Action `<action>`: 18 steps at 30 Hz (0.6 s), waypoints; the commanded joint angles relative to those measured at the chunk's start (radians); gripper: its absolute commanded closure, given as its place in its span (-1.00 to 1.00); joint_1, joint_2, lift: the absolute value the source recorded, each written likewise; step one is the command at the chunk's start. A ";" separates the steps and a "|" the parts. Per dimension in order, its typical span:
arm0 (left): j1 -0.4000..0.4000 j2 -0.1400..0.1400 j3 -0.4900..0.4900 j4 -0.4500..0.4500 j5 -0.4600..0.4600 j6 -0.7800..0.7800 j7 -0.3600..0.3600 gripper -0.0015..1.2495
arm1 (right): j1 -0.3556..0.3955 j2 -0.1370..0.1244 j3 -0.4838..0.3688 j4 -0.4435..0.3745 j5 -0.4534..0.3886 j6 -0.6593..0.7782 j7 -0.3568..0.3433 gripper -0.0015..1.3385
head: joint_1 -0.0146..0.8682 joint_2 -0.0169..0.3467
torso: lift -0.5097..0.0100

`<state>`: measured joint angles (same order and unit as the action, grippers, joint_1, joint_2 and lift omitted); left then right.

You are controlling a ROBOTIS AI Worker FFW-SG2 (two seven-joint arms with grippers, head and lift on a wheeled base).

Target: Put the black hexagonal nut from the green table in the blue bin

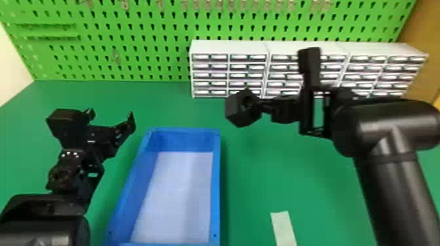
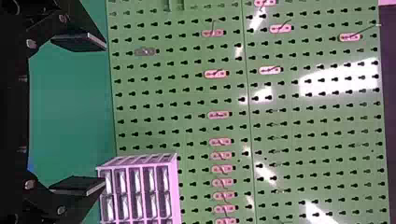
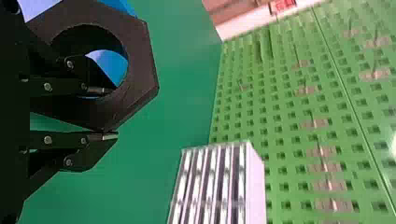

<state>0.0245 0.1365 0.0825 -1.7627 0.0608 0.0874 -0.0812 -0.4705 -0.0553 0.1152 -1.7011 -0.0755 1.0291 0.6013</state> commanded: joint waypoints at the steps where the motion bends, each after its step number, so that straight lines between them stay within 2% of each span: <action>1: 0.000 0.000 -0.001 -0.003 -0.004 0.000 0.000 -0.60 | -0.008 -0.001 0.093 0.001 -0.032 -0.006 0.000 0.57 | 0.59 -0.62 | 0.59; 13: 0.000 0.000 0.000 -0.008 -0.009 0.000 0.000 -0.60 | -0.040 -0.014 0.296 0.034 -0.119 -0.034 -0.006 0.57 | 0.59 -0.62 | 0.59; 18: -0.018 0.000 -0.012 -0.009 -0.016 0.002 0.001 -0.60 | -0.059 -0.035 0.366 0.038 -0.164 -0.034 -0.028 0.57 | 0.59 -0.62 | 0.59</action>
<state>0.0177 0.1365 0.0780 -1.7714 0.0502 0.0882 -0.0800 -0.5141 -0.0759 0.4278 -1.6691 -0.2129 0.9970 0.5816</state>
